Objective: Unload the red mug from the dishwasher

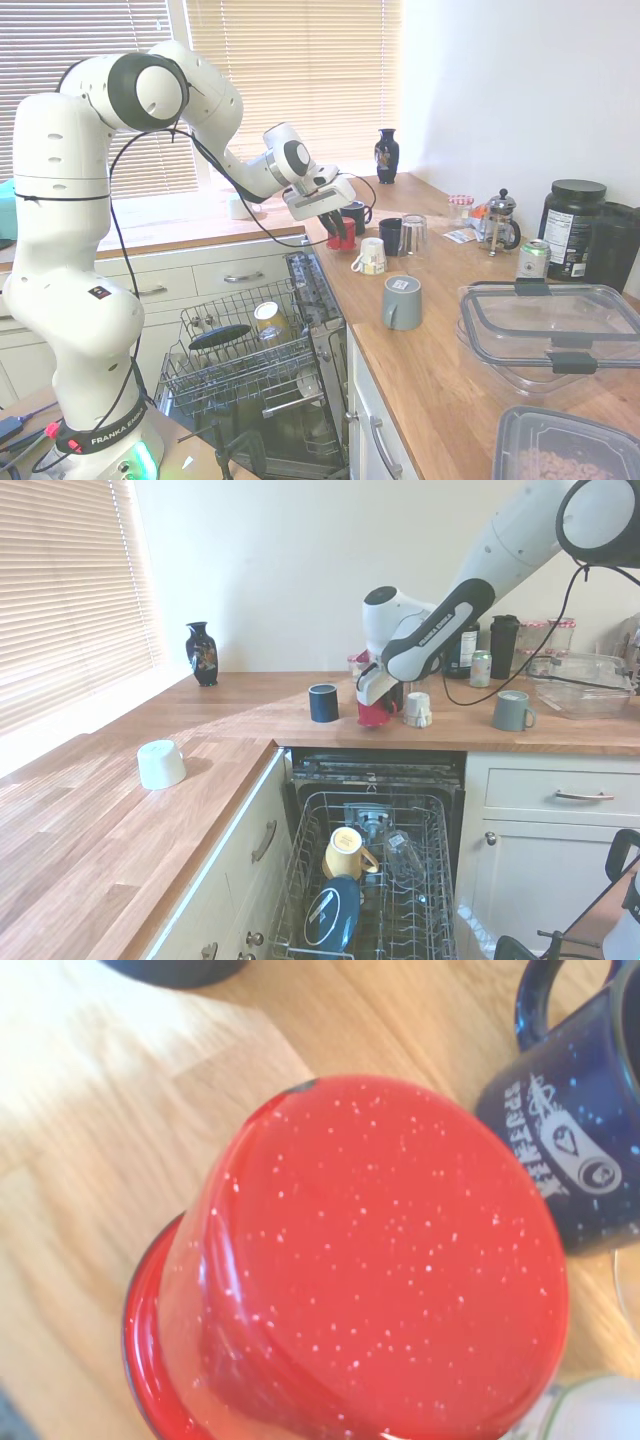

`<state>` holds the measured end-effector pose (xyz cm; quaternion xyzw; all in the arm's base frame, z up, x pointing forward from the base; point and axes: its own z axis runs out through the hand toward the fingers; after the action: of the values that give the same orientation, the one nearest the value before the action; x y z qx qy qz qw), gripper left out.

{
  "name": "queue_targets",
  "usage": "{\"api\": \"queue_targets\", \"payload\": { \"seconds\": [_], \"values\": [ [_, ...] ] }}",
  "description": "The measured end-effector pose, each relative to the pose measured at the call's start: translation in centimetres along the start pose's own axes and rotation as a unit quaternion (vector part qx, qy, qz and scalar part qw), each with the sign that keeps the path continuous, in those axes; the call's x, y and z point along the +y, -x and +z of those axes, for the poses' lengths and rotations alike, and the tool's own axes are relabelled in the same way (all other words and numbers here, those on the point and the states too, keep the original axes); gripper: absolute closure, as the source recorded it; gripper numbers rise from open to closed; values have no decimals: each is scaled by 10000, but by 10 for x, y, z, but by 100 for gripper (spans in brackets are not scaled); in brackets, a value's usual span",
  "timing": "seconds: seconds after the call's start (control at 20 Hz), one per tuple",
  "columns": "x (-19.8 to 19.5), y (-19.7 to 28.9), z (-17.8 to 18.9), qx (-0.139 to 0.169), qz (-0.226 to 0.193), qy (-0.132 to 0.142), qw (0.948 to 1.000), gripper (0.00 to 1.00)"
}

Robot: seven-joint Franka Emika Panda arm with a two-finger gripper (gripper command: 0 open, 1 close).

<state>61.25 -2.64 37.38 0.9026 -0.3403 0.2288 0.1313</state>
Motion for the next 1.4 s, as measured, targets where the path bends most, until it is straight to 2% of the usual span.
{"api": "queue_targets", "payload": {
  "seconds": [0.25,0.3,0.65,1.2,1.4],
  "values": [
    [0,5,17,-9,8,56,10000,100],
    [1,5,19,-6,42,67,10000,0],
    [4,6,22,-55,223,131,9996,0],
    [-5,16,3,2,260,0,9997,0],
    [13,20,-29,71,404,-229,9989,0]
  ]
}}
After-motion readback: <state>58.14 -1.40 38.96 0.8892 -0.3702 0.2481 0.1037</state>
